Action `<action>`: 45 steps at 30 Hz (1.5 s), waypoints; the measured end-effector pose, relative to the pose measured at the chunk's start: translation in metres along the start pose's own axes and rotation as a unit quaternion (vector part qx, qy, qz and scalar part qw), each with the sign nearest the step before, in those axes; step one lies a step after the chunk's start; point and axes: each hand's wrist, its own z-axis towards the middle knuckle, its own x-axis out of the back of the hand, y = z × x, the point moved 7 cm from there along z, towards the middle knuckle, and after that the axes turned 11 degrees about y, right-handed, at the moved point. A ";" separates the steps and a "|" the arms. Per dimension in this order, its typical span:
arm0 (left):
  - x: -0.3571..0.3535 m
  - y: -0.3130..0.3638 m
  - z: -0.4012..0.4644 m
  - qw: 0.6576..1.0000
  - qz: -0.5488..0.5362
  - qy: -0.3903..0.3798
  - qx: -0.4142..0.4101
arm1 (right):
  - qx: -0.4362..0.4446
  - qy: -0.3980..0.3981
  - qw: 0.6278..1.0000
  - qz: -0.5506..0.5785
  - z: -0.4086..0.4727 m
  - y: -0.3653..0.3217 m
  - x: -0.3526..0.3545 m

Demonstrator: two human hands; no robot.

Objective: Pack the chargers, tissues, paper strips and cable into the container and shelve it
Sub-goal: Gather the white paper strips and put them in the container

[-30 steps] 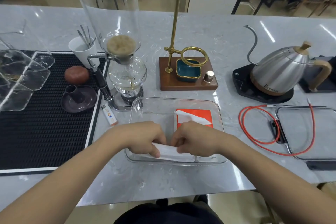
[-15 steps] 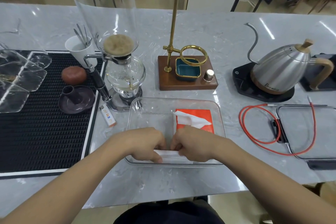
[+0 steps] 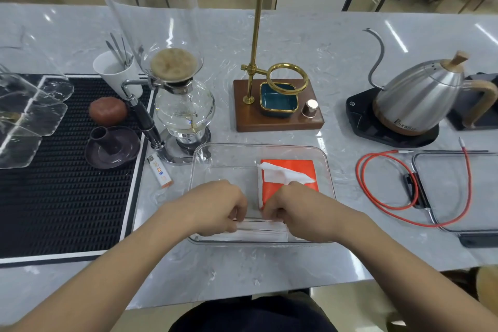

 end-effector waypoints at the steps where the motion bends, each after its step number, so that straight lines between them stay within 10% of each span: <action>1: 0.000 0.001 0.000 1.000 -0.004 -0.002 -0.003 | 0.002 -0.011 1.000 -0.005 -0.001 0.001 -0.004; 29: 0.014 0.011 -0.010 1.000 -0.008 0.026 -0.013 | -0.029 -0.026 0.999 -0.016 -0.014 -0.004 -0.003; 45: 0.047 0.048 -0.020 0.961 -0.035 0.270 -0.052 | -0.041 0.235 0.971 -0.016 -0.054 0.000 0.057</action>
